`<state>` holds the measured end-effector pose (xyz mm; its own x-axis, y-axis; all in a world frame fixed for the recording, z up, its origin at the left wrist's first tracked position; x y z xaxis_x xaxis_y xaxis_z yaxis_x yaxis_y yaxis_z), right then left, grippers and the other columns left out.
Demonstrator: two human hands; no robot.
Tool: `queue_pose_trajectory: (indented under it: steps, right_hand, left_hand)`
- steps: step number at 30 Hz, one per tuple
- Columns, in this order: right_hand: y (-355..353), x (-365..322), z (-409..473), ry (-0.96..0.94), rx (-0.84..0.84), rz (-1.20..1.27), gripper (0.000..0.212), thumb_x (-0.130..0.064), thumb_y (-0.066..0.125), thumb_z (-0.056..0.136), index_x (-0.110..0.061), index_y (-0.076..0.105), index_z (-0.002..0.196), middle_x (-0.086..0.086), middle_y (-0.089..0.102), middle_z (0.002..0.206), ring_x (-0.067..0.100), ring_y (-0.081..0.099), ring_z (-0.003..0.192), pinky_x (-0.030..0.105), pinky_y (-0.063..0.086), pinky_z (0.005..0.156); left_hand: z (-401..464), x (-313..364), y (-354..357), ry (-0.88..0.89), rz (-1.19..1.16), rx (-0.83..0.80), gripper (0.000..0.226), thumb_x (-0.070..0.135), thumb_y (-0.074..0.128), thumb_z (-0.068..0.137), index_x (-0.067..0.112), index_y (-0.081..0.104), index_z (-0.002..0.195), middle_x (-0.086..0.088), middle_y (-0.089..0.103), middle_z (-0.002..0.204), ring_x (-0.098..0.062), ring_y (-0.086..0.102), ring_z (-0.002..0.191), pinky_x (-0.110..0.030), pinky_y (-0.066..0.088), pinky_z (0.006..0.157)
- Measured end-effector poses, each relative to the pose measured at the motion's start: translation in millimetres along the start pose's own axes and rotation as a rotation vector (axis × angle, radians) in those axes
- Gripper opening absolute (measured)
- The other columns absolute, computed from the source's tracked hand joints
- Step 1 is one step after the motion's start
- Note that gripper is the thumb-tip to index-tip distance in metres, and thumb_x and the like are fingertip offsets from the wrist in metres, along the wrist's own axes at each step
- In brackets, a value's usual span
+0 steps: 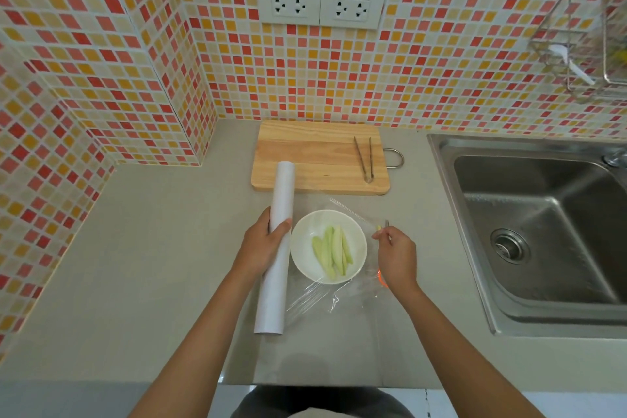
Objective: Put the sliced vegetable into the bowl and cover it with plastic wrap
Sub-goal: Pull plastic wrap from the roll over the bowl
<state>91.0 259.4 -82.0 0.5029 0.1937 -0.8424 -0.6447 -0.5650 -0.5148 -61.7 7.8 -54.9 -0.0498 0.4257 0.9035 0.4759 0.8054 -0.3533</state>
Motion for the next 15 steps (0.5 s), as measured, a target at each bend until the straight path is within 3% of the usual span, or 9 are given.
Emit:
queue_pose_trajectory:
  steps: [3, 10, 15]
  right_hand:
    - [-1, -2, -1, -0.019, 0.005, -0.004, 0.025, -0.008, 0.046, 0.093, -0.013, 0.068, 0.082, -0.007, 0.062, 0.074, 0.012, 0.056, 0.067, 0.025, 0.040, 0.065]
    - [-1, -9, 3, -0.057, 0.013, -0.009, 0.025, -0.007, 0.048, 0.092, -0.014, 0.068, 0.080, -0.008, 0.063, 0.073, 0.014, 0.058, 0.071, 0.025, 0.039, 0.064]
    - [-1, -9, 2, -0.035, 0.008, 0.007, 0.024, -0.009, 0.049, 0.092, -0.016, 0.067, 0.078, -0.020, 0.055, 0.065, 0.005, 0.054, 0.064, 0.025, 0.041, 0.063]
  left_hand:
    - [0, -2, 1, 0.001, -0.005, 0.009, 0.022, 0.037, 0.052, 0.094, 0.033, 0.054, 0.115, 0.019, 0.061, 0.101, 0.005, 0.057, 0.092, -0.018, 0.043, 0.072]
    - [3, -10, -4, -0.058, -0.124, -0.003, 0.019, 0.031, 0.045, 0.098, 0.026, 0.051, 0.115, 0.010, 0.060, 0.105, -0.011, 0.058, 0.097, -0.023, 0.043, 0.073]
    - [1, -10, -7, -0.105, -0.073, 0.047, 0.042, 0.053, 0.064, 0.084, 0.025, 0.050, 0.111, 0.009, 0.061, 0.100, -0.006, 0.060, 0.087, -0.025, 0.044, 0.064]
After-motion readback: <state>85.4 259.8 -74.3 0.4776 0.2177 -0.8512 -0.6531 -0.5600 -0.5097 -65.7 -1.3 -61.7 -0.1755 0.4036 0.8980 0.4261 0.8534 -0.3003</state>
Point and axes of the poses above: each hand's wrist, its own z-axis towards the middle knuckle, its own y-axis out of the palm, x = y × z, the point moved 9 cm from there along z, towards the middle knuckle
